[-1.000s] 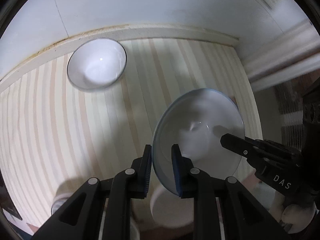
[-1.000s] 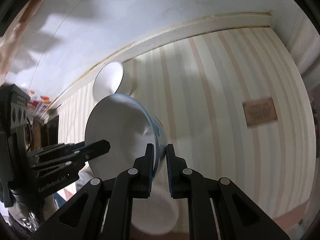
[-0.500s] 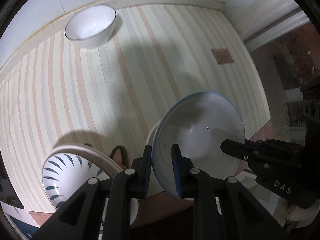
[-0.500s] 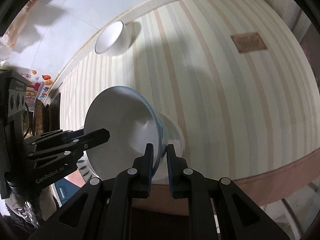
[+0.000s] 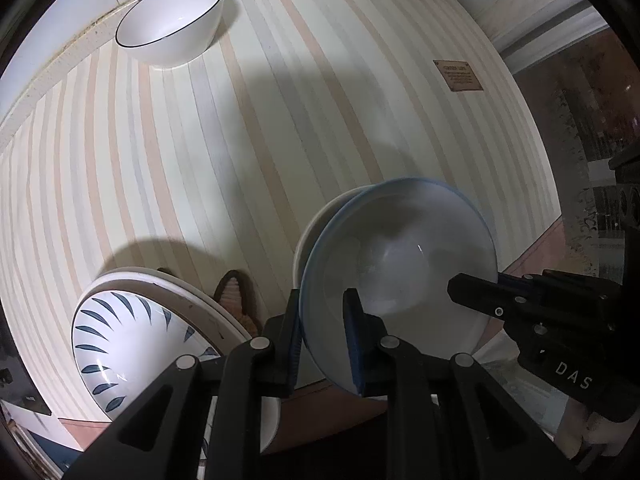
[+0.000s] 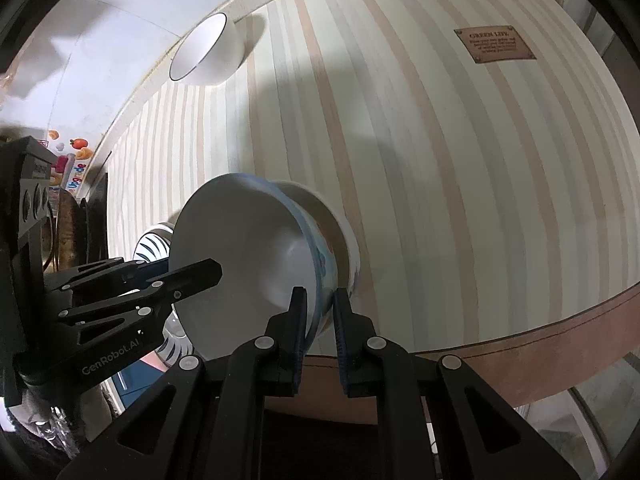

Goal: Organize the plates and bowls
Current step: 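Lower the held white bowl into the blue-dot bowl with both tools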

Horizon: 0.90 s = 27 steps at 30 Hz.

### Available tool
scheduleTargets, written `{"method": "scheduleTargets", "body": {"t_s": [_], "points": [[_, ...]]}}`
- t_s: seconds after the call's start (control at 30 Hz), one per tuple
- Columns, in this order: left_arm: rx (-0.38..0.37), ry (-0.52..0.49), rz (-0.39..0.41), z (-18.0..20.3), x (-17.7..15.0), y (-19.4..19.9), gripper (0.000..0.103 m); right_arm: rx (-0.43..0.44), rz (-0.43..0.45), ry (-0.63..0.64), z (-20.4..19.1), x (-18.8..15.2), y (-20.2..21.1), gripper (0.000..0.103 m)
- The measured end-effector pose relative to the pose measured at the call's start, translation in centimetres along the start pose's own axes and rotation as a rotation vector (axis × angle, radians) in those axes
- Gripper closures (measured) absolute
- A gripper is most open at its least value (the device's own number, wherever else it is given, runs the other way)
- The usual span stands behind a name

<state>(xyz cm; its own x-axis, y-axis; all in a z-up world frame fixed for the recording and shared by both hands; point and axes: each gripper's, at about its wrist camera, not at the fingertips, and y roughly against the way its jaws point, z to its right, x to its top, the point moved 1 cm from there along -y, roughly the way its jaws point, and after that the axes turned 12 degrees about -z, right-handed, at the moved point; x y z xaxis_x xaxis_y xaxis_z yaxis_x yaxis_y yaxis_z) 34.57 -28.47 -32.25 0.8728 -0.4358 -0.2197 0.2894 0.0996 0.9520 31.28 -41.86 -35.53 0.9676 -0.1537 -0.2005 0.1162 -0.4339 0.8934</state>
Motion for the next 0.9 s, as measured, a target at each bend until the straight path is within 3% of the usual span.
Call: {"method": "scheduleTargets", "body": {"t_s": [0.9], "points": [[0.031,0.015,-0.015,0.0,0.4,-1.6,0.086,-0.011,-0.013,-0.018,0.0,1.0,-1.1,0.088]]}}
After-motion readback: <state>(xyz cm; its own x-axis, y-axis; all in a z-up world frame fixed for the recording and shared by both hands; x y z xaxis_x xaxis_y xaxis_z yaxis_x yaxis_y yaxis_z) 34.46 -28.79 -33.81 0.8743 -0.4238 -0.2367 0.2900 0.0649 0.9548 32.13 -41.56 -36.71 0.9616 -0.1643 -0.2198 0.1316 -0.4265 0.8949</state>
